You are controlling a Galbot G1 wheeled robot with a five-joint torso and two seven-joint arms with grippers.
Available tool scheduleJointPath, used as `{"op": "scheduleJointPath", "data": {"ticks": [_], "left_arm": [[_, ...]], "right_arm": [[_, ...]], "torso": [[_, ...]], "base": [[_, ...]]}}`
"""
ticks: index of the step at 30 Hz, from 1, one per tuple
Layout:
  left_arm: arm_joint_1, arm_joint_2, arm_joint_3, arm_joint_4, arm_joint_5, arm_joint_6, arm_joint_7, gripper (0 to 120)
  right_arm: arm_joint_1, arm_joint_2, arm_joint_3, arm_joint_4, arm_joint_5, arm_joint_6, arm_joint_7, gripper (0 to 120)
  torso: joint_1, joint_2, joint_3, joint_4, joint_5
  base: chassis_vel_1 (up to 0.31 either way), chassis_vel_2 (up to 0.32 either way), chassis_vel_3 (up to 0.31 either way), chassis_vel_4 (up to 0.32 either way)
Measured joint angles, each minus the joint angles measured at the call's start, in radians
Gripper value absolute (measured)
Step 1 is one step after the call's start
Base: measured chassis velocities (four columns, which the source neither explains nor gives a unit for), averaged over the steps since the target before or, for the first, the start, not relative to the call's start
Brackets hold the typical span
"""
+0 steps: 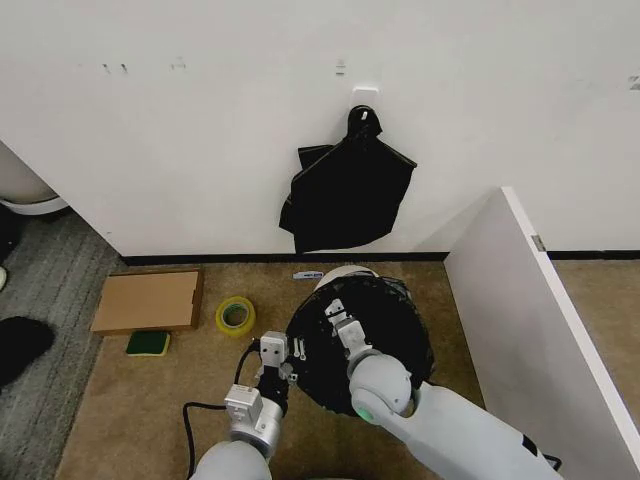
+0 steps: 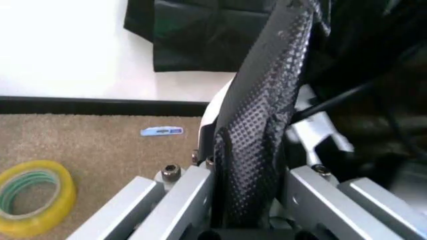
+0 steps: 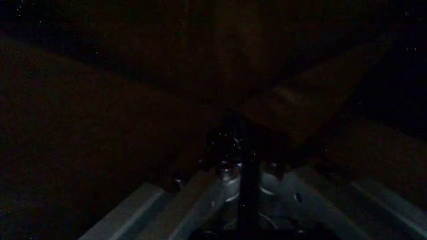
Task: Place the garbage bag over the trash bin.
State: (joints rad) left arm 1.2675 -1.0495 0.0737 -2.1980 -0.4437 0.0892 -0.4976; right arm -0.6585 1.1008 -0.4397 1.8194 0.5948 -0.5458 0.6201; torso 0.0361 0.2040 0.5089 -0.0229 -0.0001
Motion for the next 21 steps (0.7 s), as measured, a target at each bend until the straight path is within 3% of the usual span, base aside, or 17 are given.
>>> {"op": "scheduleJointPath", "data": {"ticks": [11,21], "left_arm": [[0.018,0.015,0.000,-0.051,-0.039,0.020,0.011,0],[-0.008,0.004,-0.045,0.007,-0.044,0.007,-0.003,0]], "right_arm": [[0.031,0.021,-0.007,-0.056,0.004,0.008,0.005,0],[0.011,-0.018,0.005,0.013,0.013,-0.003,0.007,0]], "torso": [[0.000,0.000,0.000,0.0000,0.0000],[0.000,0.000,0.000,0.0000,0.0000]], "base": [[0.000,0.000,0.000,0.000],[0.000,0.000,0.000,0.000]]}}
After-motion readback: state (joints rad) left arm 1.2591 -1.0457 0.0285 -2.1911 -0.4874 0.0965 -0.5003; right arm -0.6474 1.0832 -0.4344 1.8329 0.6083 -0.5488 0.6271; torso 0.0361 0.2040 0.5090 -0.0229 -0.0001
